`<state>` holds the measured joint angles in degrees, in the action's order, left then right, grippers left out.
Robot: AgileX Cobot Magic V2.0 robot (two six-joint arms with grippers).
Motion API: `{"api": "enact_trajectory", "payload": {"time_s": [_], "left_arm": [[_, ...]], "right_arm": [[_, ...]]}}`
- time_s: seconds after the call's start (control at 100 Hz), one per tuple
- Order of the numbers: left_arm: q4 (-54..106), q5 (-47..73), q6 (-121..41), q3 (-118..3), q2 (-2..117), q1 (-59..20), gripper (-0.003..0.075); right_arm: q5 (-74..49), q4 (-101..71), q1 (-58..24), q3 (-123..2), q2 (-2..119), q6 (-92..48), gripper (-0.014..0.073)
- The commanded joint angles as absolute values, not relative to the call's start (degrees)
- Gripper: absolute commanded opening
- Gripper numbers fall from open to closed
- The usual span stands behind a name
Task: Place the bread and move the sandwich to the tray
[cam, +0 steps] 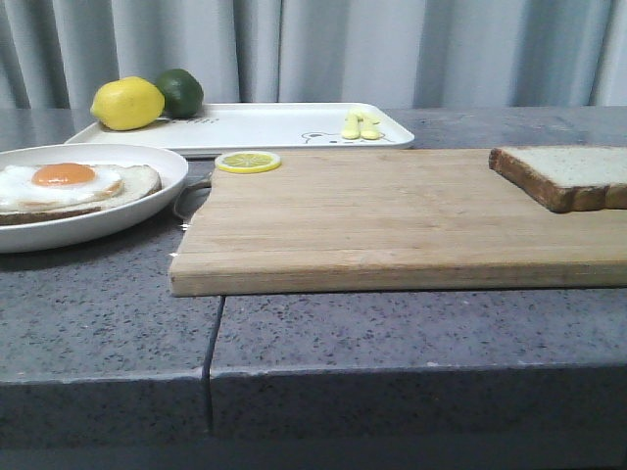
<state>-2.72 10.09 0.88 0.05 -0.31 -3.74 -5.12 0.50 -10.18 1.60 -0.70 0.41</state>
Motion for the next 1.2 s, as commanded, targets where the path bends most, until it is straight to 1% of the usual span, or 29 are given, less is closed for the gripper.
{"api": "enact_trajectory", "payload": {"time_s": [0.0, 0.89, 1.11, 1.19], "left_arm": [[-2.73, 5.16, 1.46, 1.03, -2.14, -3.67, -0.0019], [-2.73, 5.02, 1.46, 1.03, -2.14, -3.67, -0.0019], [-0.34, 3.05, 1.46, 0.15, -2.14, -3.67, -0.0019], [1.96, 2.97, 1.46, -0.98, -2.14, -3.67, -0.0019]], "right_arm": [[-0.63, 1.03, -9.78, 1.58, -1.74, 0.42, -0.0117], [-0.36, 1.03, -9.78, 1.58, -1.74, 0.42, -0.0117], [8.03, 0.91, -9.78, 1.53, -1.74, 0.47, -0.0117], [12.27, -2.35, -9.78, 1.42, -1.74, 1.01, -0.0117]]}}
